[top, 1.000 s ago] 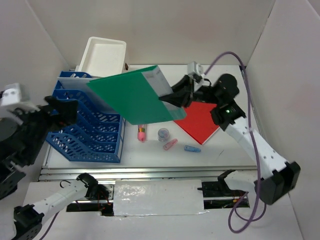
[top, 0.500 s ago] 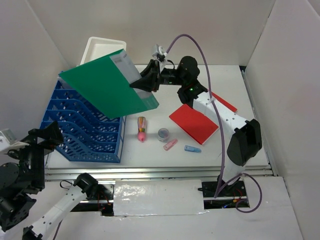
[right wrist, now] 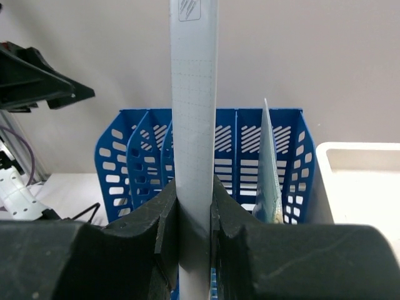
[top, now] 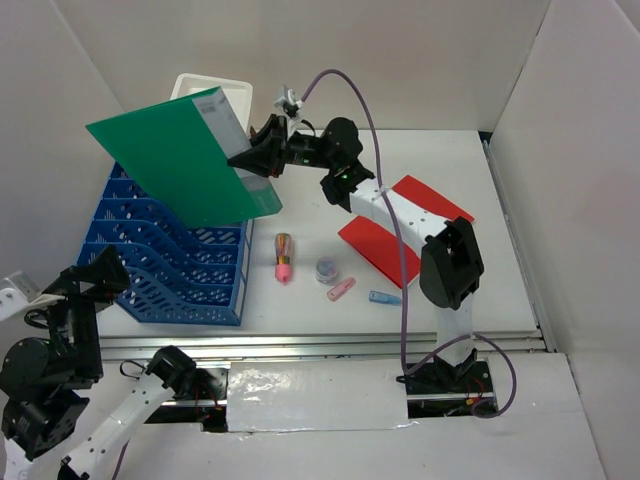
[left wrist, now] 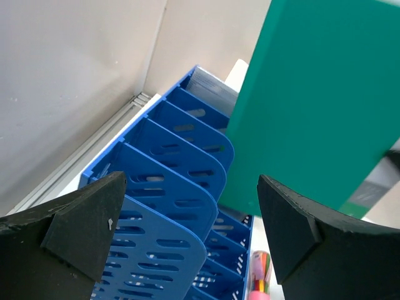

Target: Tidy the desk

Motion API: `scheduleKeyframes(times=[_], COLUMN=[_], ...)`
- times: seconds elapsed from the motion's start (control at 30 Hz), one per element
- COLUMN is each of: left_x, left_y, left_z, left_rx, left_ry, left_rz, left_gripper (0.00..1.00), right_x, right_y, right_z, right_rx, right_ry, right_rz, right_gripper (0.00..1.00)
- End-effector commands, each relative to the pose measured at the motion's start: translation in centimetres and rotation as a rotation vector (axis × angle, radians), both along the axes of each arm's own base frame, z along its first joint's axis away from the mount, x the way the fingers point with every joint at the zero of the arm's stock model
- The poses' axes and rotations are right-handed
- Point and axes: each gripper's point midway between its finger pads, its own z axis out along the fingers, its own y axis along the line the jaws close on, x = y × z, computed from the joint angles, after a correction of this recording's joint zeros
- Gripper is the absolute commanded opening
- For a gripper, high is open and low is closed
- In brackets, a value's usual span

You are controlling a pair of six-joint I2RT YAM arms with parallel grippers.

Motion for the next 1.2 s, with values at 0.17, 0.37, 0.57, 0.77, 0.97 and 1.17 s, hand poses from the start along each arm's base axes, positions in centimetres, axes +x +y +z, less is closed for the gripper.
scheduleKeyframes(times=[0.17,0.37,0.57,0.77,0.97,1.17], left_x=[0.4,0.7,0.6,0.7,1.0,1.3], left_y=[-0.2,-0.6,-0.5,-1.1,-1.7,-2.2], left_z=[1.8,2.0,1.9,2.2,2.3,1.9], left_rx=[-0.001,0.009,0.014,0.015,0.03,0.04], left_ry=[-0.018,-0.02,-0.02,-0.021,-0.008,-0.008], left_rz=[0.004,-0.011,-0.015,-0.044,-0.071,-0.095], left_gripper=[1.0,1.0,1.0,1.0,0.99,0.99], right_x=[-0.6,-0.8,-1.6,-1.4,-0.7,-0.1], right_y=[1.0,2.5,3.4,4.6,5.8,6.2], right_z=[5.6,4.7,3.6,2.2,1.1,-0.2], right_rx=[0.159,0.191,0.25,0.31,0.34,0.362], right_ry=[-0.108,-0.091,-0.059,-0.036,-0.032,-0.019], right_rz=[-0.005,0.011,0.02,0.046,0.058,0.052], right_gripper=[0.0,0.0,0.0,0.0,0.0,0.0])
